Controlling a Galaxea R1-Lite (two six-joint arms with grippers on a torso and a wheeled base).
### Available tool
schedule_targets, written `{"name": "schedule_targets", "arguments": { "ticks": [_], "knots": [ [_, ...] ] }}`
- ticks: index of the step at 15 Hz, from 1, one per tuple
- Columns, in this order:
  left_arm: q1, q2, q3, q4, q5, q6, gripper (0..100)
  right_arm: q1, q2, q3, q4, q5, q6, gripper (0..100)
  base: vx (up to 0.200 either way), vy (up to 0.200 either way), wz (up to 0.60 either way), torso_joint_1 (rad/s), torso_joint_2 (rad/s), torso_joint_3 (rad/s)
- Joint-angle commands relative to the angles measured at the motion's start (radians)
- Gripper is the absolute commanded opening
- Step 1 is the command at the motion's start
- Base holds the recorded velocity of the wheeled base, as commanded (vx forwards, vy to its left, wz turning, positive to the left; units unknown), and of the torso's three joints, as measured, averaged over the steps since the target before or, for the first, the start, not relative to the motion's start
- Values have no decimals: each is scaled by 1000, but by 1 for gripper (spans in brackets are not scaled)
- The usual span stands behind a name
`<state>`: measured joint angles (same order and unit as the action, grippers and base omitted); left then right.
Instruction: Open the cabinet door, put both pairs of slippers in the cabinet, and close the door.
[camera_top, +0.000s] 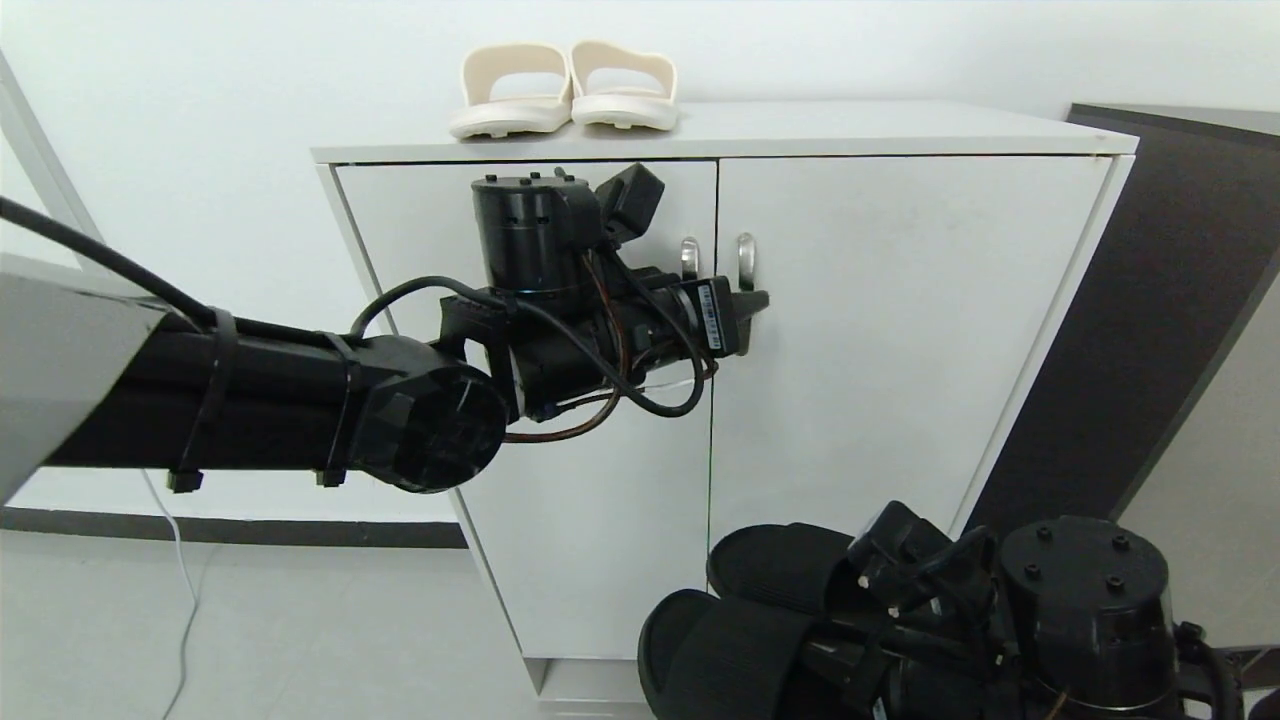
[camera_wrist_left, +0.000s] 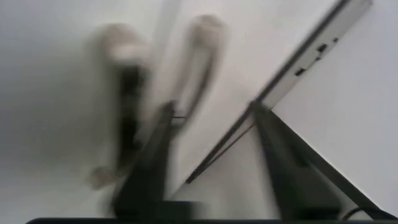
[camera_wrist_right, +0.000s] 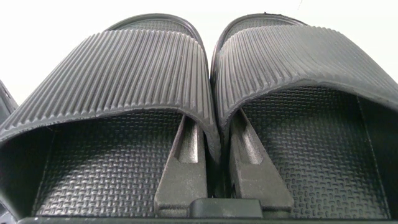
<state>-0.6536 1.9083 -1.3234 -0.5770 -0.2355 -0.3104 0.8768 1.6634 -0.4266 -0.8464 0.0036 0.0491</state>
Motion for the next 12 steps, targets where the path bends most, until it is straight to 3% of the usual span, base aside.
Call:
{"name": "schedule_targets", "arguments": {
  "ticks": [1,7,11,12],
  "knots": [
    [-3,-22,20,-3,-8,-1,0,13,-5,22,-2,15,-3,0,0,0,0,0,0,0],
    [-47,-123,125,-7,-7,-4,0,28,-7,141,-146,194,-77,0,0,0,0,0,0,0],
    [-87,-187,211,-17,-4,2,0,28,-4,141,-155,197,-77,0,0,0,0,0,0,0],
    [-92,-206,253,-64,-4,2,0,30,-2,140,-155,197,-77,0,0,0,0,0,0,0]
  ]
}}
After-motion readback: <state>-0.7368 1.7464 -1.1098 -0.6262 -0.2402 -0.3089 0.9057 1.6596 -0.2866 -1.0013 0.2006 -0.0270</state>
